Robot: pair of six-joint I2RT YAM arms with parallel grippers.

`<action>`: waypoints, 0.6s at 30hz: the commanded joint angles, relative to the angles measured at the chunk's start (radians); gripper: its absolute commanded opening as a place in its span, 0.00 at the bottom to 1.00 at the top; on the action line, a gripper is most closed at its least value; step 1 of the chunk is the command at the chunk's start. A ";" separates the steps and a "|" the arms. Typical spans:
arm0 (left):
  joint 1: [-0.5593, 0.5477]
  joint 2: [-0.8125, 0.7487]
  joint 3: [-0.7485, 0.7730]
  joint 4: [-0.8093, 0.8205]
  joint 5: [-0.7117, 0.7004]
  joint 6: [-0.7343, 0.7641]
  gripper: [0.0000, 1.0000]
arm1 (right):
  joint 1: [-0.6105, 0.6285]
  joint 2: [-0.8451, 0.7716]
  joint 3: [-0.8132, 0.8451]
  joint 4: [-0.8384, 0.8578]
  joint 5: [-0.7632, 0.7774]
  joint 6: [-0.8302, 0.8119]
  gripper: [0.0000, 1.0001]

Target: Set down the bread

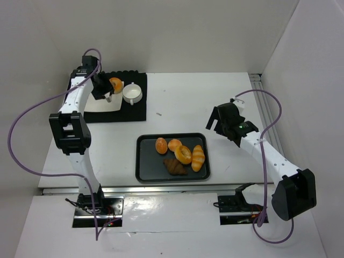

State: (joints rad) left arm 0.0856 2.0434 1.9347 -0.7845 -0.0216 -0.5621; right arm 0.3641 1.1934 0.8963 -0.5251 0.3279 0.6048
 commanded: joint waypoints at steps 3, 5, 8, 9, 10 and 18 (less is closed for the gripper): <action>0.000 -0.129 0.009 0.024 -0.011 0.036 0.63 | 0.009 -0.029 0.039 0.017 0.037 0.004 0.99; -0.009 -0.163 0.009 0.024 -0.024 0.036 0.62 | 0.009 -0.029 0.039 0.017 0.037 0.004 0.99; -0.032 -0.268 -0.028 0.045 -0.089 0.036 0.58 | 0.009 -0.038 0.039 0.008 0.037 0.004 0.99; -0.041 -0.335 -0.049 0.068 -0.101 0.062 0.58 | 0.009 -0.047 0.039 0.008 0.037 0.013 0.99; -0.064 -0.363 -0.084 0.089 -0.089 0.074 0.58 | 0.009 -0.048 0.039 0.008 0.037 0.013 0.99; -0.337 -0.304 -0.085 0.186 -0.011 0.145 0.54 | 0.009 -0.061 0.029 0.008 0.046 0.013 0.99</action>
State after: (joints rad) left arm -0.1631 1.6428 1.8484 -0.6537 -0.0723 -0.4667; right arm 0.3641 1.1591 0.8967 -0.5278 0.3515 0.6094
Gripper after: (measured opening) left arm 0.543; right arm 0.992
